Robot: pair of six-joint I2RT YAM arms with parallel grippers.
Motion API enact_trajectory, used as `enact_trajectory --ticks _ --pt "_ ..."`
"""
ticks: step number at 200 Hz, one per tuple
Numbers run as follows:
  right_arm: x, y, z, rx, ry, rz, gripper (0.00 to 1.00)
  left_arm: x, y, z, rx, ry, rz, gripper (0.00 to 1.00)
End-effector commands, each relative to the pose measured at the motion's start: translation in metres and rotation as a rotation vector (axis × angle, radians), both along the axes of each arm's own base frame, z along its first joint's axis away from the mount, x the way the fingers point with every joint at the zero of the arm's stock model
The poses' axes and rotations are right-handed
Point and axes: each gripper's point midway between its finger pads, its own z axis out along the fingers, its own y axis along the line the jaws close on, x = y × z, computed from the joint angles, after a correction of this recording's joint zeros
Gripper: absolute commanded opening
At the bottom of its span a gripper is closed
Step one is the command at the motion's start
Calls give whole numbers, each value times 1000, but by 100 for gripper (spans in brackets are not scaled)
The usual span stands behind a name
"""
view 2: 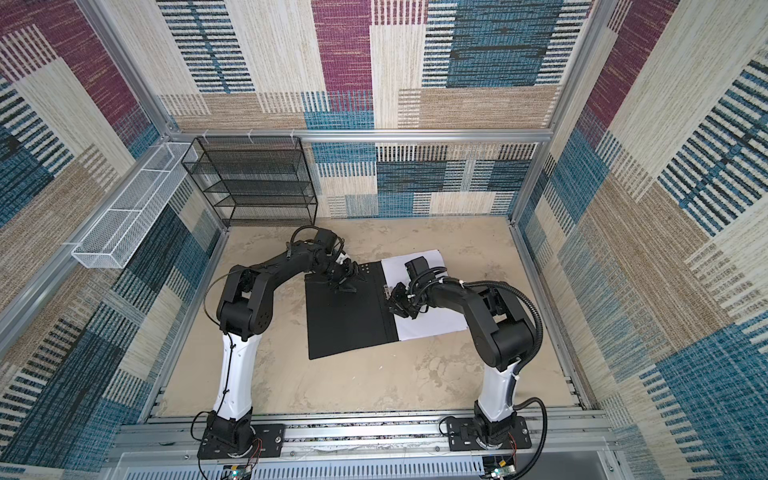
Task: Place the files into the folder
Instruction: 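Open the right gripper and withdraw it from the closed metal clip, then grasp the black folder cover edge with the left gripper and lift it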
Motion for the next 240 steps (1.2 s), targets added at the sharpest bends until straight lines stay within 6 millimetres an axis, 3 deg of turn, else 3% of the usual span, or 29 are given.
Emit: enact_trajectory --ticks 1,57,91,110,141,152,161,180,210,240 --pt "-5 -9 -1 -47 29 -23 37 -43 88 -77 536 159 38 64" --pt "3 -31 28 -129 -61 -76 65 -39 81 -76 518 143 1 65" --pt "24 -54 73 -199 -270 -96 100 -30 58 -55 509 31 -94 72" --pt "37 -71 89 -249 -356 -88 100 -21 41 -30 466 -53 -133 78" --pt "55 -109 109 -352 -496 -80 100 -1 25 50 414 -274 -162 89" --pt "61 -127 108 -381 -504 -90 100 0 34 75 452 -344 -152 100" --pt "65 -143 103 -411 -489 -94 100 -2 46 90 484 -384 -119 99" --pt "71 -172 96 -474 -488 -113 100 -22 73 99 442 -372 -12 99" --pt "76 -198 87 -501 -501 -145 100 -56 117 93 320 -347 130 99" --pt "77 -202 63 -389 -473 -159 100 -74 146 72 215 -338 230 99"
